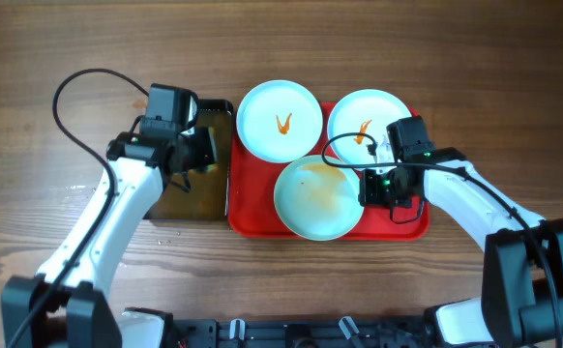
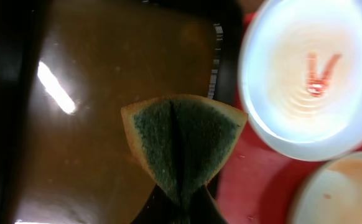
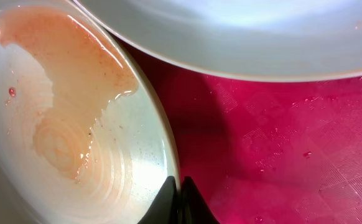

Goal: Clean dirty plates on tray and stack at the side
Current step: 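Return the sponge to the black tray with the left gripper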

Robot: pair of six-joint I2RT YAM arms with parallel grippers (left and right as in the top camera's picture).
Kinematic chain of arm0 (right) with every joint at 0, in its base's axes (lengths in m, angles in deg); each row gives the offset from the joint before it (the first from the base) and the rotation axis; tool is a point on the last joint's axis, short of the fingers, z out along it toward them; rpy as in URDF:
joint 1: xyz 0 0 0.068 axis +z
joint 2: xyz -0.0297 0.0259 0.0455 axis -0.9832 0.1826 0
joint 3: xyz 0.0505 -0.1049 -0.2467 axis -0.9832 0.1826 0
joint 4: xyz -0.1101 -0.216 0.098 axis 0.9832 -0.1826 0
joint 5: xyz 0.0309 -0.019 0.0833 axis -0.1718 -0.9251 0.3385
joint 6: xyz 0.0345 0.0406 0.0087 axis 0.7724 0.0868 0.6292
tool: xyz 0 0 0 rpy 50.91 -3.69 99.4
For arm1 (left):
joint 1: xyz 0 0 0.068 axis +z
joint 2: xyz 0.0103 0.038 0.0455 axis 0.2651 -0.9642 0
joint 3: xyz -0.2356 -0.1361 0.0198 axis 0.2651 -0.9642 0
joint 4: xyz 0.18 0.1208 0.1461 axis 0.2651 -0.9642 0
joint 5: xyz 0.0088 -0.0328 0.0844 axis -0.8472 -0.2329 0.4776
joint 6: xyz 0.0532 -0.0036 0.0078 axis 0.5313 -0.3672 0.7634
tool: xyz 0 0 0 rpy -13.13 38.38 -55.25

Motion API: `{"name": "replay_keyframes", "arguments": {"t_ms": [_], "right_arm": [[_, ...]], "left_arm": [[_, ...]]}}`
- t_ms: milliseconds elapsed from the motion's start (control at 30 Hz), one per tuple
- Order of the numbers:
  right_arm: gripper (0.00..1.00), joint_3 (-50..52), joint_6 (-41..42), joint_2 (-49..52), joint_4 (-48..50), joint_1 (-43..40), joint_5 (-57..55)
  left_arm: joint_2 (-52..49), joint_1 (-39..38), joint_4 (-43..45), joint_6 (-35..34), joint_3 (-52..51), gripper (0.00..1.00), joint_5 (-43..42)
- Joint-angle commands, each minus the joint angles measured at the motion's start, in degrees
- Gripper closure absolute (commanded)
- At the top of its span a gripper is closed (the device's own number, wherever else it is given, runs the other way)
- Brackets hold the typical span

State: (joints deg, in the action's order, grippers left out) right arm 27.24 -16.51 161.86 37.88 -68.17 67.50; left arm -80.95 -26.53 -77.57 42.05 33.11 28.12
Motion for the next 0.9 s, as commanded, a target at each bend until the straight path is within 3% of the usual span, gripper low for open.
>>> {"name": "replay_keyframes", "arguments": {"t_ms": [0,267,333,367,433,467,667,733,833,867], "right_arm": [[0.96,-0.2,-0.2,0.6,0.0,0.1,-0.1],[0.96,-0.2,-0.2,0.6,0.0,0.1,-0.1],[0.96,-0.2,-0.2,0.6,0.0,0.1,-0.1],[0.96,-0.2,-0.2,0.6,0.0,0.1,-0.1],[0.96,-0.2,-0.2,0.6,0.0,0.1,-0.1],[0.96,-0.2,-0.2,0.6,0.0,0.1,-0.1],[0.96,-0.2,-0.2,0.6,0.0,0.1,-0.1],[0.96,-0.2,-0.2,0.6,-0.1,0.1,-0.1],[0.96,-0.2,-0.2,0.6,-0.5,0.1,-0.1],[0.96,-0.2,-0.2,0.6,-0.6,0.1,-0.1]], "left_arm": [[-5.2,0.5,0.2,2.6,0.0,0.96,1.0],[-15.5,0.5,0.9,2.6,0.0,0.95,1.0],[-16.8,0.5,1.8,2.6,0.0,0.89,1.0],[-17.2,0.5,2.3,2.6,0.0,0.78,1.0],[-17.9,0.5,3.3,2.6,0.0,0.46,1.0],[-18.2,0.5,3.6,2.6,0.0,0.37,1.0],[-19.6,0.5,5.4,2.6,0.0,0.35,1.0],[-19.6,0.5,8.1,2.6,0.0,0.40,1.0],[-19.6,0.5,11.5,2.6,0.0,0.84,1.0],[-19.6,0.5,12.1,2.6,0.0,0.91,1.0]]}}
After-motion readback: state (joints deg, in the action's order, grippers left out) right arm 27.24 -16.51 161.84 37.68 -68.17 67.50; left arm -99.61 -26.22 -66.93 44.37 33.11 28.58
